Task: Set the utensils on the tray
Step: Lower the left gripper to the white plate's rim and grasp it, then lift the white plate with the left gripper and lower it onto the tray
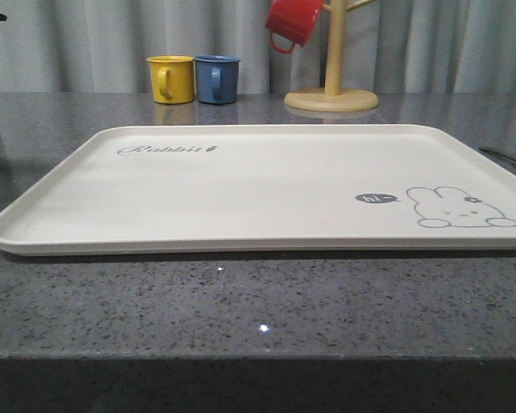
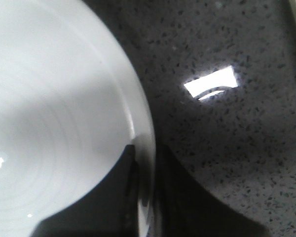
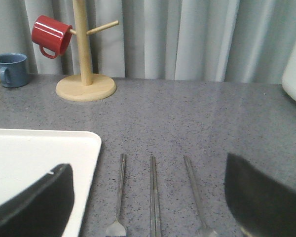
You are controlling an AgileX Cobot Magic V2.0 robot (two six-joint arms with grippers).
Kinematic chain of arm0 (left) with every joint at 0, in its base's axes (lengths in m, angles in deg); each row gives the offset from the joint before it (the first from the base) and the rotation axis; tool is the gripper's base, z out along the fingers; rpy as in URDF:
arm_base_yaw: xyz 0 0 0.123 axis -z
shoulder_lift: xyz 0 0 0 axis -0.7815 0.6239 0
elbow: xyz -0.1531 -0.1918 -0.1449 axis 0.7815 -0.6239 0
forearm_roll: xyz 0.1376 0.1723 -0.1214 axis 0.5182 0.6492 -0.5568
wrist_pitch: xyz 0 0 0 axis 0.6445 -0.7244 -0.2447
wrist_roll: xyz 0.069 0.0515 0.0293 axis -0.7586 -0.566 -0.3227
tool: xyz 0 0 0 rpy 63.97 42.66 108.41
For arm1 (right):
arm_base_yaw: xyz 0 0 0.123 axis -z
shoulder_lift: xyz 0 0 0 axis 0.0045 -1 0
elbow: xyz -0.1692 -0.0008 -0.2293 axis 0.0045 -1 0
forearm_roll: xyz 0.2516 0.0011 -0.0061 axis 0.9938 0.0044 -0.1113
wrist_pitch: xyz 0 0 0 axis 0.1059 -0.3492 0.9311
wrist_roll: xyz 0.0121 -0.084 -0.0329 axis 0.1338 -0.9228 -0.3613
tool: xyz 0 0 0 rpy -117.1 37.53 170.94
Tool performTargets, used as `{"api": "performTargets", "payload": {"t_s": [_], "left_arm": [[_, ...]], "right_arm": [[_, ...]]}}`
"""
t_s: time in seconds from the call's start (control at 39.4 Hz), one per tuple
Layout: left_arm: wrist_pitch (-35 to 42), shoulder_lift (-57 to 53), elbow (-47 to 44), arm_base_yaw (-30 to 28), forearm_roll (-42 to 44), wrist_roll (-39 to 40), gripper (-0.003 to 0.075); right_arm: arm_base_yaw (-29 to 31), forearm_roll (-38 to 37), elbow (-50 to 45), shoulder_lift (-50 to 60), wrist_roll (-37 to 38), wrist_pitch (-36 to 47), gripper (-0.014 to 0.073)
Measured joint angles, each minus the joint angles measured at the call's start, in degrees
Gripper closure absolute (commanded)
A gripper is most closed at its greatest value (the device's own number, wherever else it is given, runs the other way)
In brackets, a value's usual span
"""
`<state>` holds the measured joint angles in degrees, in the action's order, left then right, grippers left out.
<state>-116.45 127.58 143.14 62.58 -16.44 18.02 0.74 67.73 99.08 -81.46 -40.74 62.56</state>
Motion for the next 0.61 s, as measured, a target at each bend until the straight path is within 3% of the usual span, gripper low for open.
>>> {"api": "performTargets", "payload": {"t_s": [0.38, 0.61], "left_arm": [[-7.80, -0.62, 10.67, 0.51, 2.40, 1.98, 0.0738], [-8.97, -1.99, 18.04, 9.07, 6.79, 4.86, 0.0738]], "right_arm": [[0.00, 0.00, 0.00, 0.00, 0.00, 0.00, -0.0047], [0.00, 0.00, 0.00, 0.00, 0.00, 0.00, -0.0047]]}}
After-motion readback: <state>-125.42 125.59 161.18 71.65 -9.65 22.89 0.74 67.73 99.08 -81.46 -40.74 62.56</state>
